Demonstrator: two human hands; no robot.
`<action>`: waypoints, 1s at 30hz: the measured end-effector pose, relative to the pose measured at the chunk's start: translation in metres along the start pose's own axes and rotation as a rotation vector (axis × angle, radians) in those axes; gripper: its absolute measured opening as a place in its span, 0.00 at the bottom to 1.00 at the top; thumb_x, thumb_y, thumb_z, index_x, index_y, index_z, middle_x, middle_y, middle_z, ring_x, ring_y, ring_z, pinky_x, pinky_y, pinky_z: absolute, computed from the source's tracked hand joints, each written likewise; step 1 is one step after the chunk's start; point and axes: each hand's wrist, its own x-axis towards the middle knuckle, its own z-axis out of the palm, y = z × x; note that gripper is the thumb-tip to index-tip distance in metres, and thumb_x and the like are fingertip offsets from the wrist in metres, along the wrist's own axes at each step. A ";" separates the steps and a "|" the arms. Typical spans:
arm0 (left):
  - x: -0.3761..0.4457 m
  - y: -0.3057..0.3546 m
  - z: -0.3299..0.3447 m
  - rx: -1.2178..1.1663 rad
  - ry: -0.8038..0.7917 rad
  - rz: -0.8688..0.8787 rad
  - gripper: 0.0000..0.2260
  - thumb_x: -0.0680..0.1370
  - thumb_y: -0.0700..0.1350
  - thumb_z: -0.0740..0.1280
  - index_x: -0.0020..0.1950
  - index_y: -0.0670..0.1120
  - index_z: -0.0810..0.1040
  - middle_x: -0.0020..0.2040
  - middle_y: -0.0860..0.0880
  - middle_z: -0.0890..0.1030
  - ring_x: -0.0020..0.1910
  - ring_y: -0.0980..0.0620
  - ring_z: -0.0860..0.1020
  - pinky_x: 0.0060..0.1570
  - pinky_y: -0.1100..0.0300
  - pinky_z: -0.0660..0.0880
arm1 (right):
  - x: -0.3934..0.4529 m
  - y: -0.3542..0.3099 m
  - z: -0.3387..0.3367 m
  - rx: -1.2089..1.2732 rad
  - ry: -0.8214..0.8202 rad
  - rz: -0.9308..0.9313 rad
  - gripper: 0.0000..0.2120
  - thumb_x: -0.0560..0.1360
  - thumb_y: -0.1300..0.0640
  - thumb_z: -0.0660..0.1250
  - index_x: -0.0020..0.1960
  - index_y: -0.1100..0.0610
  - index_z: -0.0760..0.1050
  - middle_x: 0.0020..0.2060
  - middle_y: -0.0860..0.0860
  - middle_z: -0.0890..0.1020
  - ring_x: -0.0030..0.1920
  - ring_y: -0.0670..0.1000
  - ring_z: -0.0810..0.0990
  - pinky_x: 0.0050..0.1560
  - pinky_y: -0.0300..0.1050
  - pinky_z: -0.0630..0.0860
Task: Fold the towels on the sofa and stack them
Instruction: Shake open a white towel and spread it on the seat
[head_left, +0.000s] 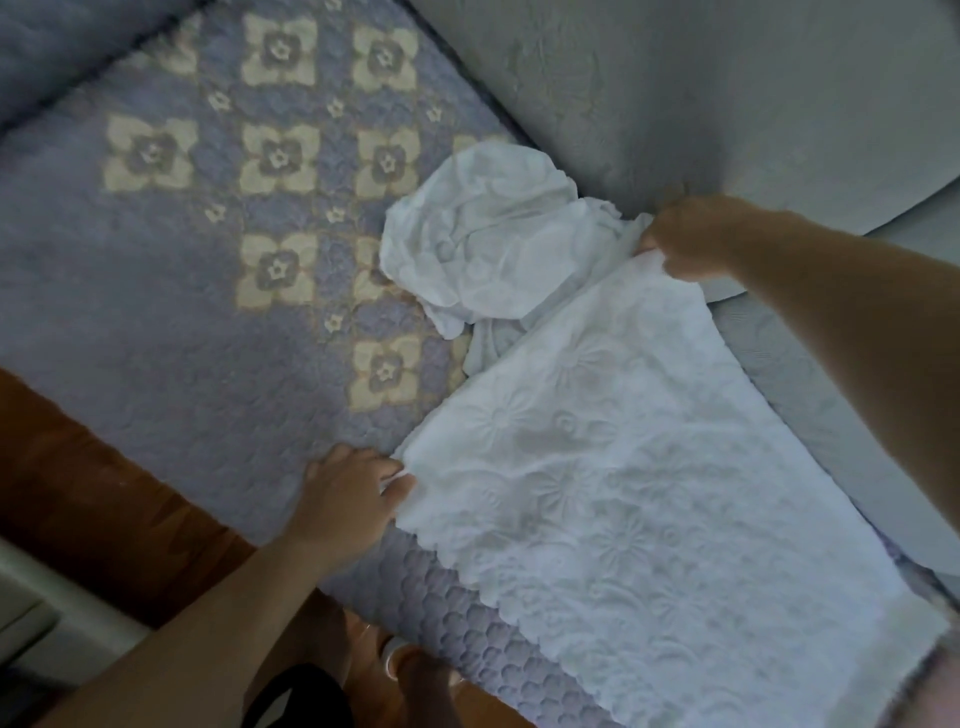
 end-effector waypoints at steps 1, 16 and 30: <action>-0.001 -0.001 -0.003 -0.054 0.007 0.015 0.14 0.82 0.56 0.63 0.41 0.50 0.80 0.37 0.57 0.73 0.51 0.48 0.73 0.54 0.50 0.69 | 0.002 0.001 0.001 0.013 -0.025 0.015 0.24 0.77 0.61 0.62 0.71 0.47 0.73 0.64 0.57 0.76 0.61 0.61 0.78 0.56 0.51 0.76; -0.044 -0.017 -0.036 -0.542 0.003 -0.140 0.13 0.80 0.47 0.69 0.36 0.47 0.81 0.36 0.50 0.81 0.36 0.51 0.79 0.39 0.65 0.74 | 0.012 0.003 -0.011 0.082 0.277 0.358 0.15 0.78 0.54 0.62 0.56 0.65 0.77 0.46 0.64 0.78 0.52 0.66 0.80 0.53 0.55 0.76; -0.021 -0.055 -0.057 -0.182 0.046 -0.285 0.21 0.83 0.52 0.63 0.35 0.40 0.71 0.33 0.46 0.75 0.33 0.50 0.72 0.32 0.60 0.64 | -0.103 -0.209 0.070 1.284 0.884 0.259 0.23 0.73 0.66 0.61 0.68 0.58 0.71 0.62 0.57 0.72 0.55 0.56 0.77 0.54 0.49 0.76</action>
